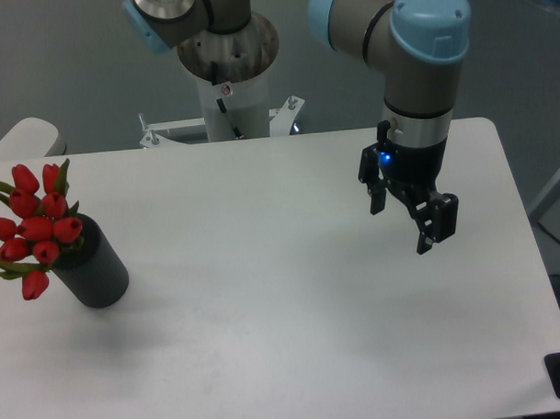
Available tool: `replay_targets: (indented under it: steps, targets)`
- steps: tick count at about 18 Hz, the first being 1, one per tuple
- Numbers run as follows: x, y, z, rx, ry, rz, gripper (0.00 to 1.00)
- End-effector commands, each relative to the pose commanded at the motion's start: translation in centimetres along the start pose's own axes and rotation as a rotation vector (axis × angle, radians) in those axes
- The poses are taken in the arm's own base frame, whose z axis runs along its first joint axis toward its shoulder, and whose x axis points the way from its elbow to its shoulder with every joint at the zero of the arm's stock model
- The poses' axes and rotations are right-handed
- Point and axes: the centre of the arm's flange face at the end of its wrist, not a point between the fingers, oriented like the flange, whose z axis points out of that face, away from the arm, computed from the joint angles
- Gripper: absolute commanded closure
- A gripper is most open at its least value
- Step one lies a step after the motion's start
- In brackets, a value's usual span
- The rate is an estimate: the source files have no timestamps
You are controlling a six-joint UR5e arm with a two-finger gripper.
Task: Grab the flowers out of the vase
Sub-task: 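Move the open gripper across the table toward the red tulips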
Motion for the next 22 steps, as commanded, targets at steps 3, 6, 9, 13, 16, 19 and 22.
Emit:
replay_targets:
  steps: [3, 6, 9, 13, 16, 19, 22]
  targets:
    - [0.9, 0.1, 1.1, 0.006, 0.019, -0.002, 0.0]
    - [1.5, -0.9, 1.5, 0.019, 0.029, -0.002, 0.0]
    - [2.8, -1.8, 2.0, 0.065, 0.047, -0.037, 0.0]
    - [4.3, -4.6, 2.3, 0.162, 0.07, -0.146, 0.0]
    - [6.2, -6.8, 3.0, 0.249, 0.109, -0.172, 0.0]
    - [8.7, -8.2, 3.3, 0.336, 0.135, -0.27, 0.0]
    - [10.3, -9.9, 3.9, 0.432, 0.113, -0.293, 0.0]
